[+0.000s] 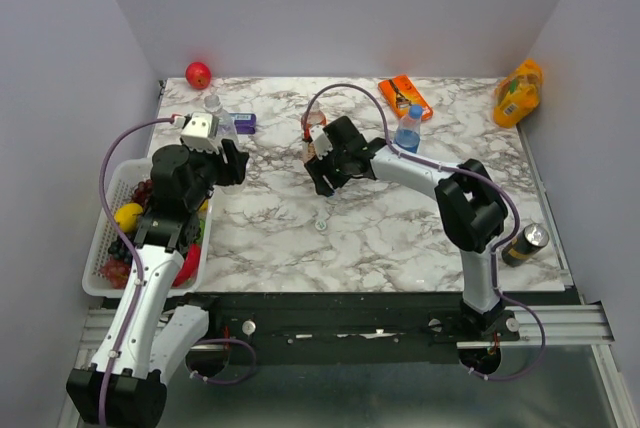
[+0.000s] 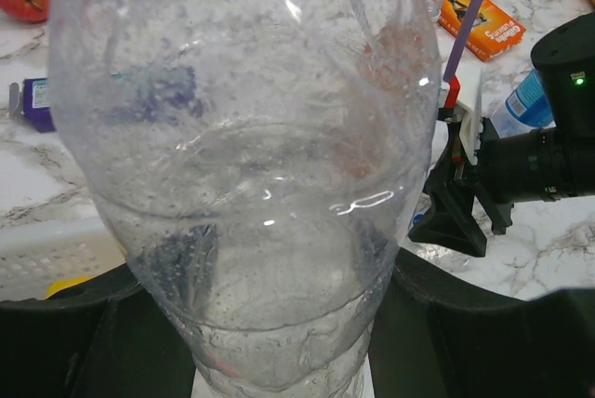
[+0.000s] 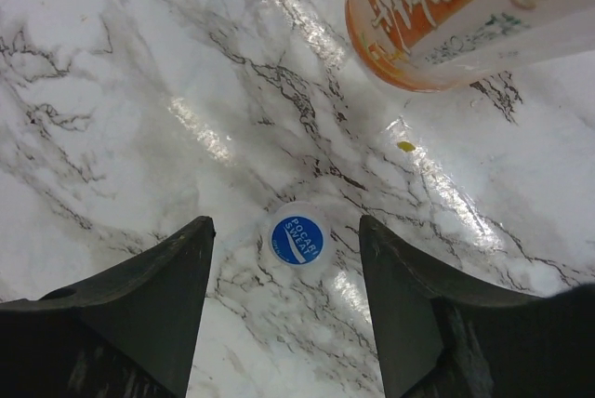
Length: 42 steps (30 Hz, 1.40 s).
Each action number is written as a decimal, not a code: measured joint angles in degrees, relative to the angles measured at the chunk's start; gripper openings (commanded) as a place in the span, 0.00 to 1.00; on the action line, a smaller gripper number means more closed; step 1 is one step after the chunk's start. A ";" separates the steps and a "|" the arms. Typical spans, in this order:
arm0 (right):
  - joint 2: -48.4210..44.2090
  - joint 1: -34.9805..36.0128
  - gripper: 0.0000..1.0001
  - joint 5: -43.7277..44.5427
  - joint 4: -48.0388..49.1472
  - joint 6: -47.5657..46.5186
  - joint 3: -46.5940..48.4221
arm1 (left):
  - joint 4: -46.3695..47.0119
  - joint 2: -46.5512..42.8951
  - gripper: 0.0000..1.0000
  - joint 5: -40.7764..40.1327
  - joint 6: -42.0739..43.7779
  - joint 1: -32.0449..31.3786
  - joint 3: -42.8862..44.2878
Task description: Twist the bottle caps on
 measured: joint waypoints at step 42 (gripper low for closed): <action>-1.27 0.02 0.33 1.01 -3.61 -4.24 -1.90 | 4.57 0.96 0.00 11.63 0.20 2.29 -5.97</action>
